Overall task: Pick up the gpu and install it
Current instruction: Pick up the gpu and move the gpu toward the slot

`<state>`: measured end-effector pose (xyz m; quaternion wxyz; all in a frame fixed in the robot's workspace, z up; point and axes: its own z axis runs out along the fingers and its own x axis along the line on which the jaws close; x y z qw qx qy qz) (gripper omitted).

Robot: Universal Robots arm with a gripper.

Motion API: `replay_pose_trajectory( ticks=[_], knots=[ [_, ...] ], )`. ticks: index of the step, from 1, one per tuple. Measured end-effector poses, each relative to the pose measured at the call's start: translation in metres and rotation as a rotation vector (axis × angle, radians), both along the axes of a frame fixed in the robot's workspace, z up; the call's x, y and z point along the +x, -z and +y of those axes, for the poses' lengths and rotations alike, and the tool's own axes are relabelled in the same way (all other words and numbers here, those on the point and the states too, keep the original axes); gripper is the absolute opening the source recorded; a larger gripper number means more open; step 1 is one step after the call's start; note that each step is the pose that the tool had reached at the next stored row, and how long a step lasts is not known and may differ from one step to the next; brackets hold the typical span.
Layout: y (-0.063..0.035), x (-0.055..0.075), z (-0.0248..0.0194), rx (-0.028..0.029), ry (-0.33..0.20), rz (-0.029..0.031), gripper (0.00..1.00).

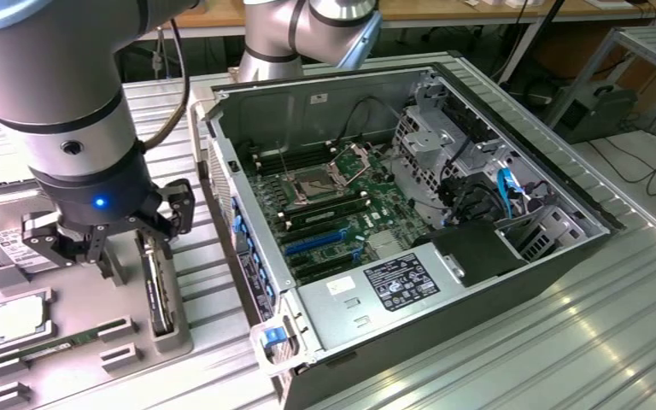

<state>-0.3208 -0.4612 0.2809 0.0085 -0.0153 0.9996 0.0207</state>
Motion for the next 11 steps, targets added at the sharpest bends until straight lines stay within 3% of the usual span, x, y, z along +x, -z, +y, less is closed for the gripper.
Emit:
replay_pose_trajectory(
  ticks=[7,11],
  knots=[
    [0.0071,0.003,-0.0007,-0.0009,0.024,0.0001,0.66],
    [0.0167,0.003,-0.0007,-0.0009,0.030,0.0000,0.66]
  ],
)
